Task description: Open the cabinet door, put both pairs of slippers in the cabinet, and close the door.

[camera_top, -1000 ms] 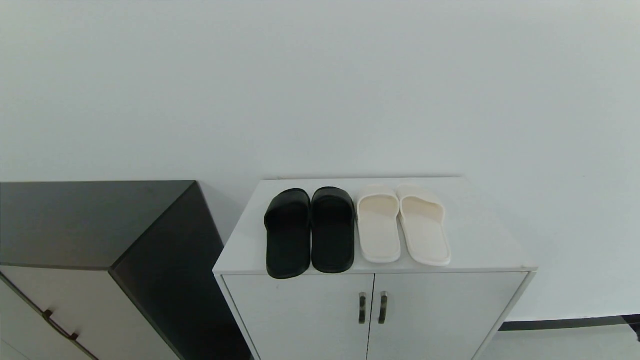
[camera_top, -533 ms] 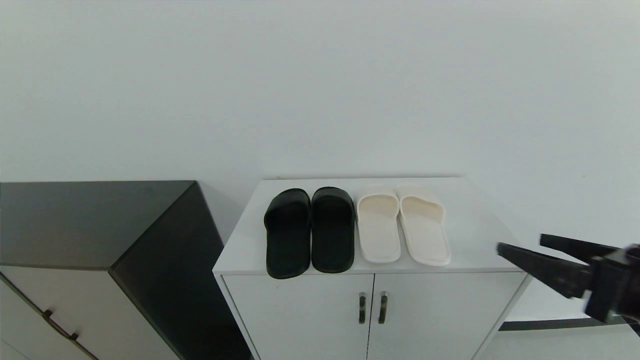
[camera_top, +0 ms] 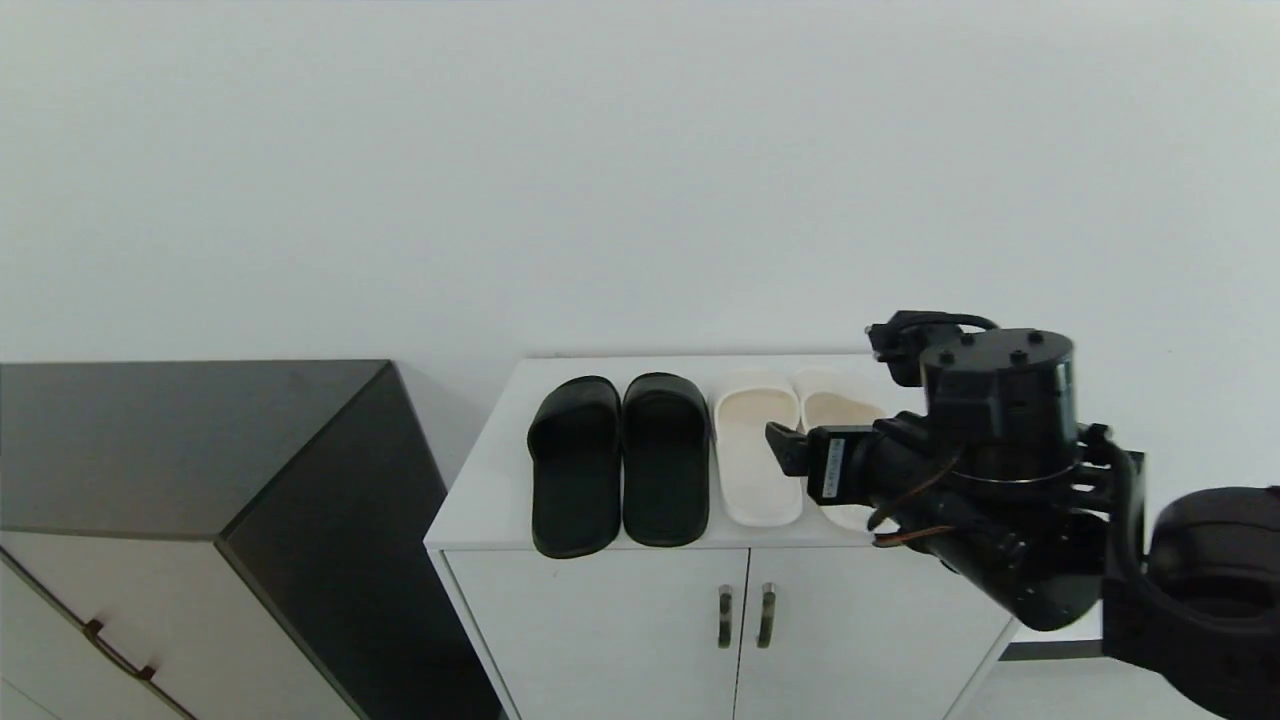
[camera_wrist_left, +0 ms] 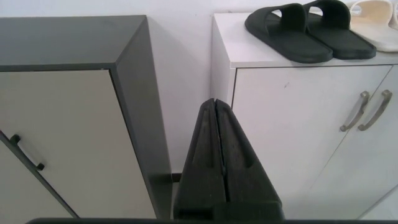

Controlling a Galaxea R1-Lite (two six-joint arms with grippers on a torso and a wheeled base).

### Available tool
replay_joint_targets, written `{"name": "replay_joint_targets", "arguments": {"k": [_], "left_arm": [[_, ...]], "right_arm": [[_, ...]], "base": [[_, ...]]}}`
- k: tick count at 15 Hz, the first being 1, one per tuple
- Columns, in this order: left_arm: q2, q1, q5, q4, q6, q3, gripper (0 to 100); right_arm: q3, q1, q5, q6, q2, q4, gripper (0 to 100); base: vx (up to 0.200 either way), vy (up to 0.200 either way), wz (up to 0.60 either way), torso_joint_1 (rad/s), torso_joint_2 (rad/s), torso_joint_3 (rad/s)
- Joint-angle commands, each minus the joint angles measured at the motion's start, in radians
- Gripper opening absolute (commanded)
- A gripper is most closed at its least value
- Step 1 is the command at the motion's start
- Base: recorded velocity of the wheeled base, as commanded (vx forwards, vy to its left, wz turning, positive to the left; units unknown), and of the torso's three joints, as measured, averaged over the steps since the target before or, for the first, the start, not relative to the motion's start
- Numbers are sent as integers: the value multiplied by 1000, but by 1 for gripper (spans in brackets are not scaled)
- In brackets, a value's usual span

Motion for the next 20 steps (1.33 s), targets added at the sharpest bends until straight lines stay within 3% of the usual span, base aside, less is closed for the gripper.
{"name": "replay_joint_targets", "arguments": {"k": [1,8,18,19,20], "left_arm": [[1,0,0,-1,0,0,0],[0,0,0,-1,0,0,0],[1,0,0,-1,0,0,0],[1,0,0,-1,0,0,0],[1,0,0,-1,0,0,0]], "right_arm": [[-60,-20,-6,-1,139,-12,100],[-220,-129,2,-30,294,-18,100],[-376,-163,42,-92,417,-36,100],[-385,-169,42,-92,423,-35,0],[-387,-174,42,-90,427,-38,0]], "base": [[0,0,0,0,0,0],[0,0,0,0,0,0],[0,0,0,0,0,0],[0,0,0,0,0,0],[0,0,0,0,0,0]]}}
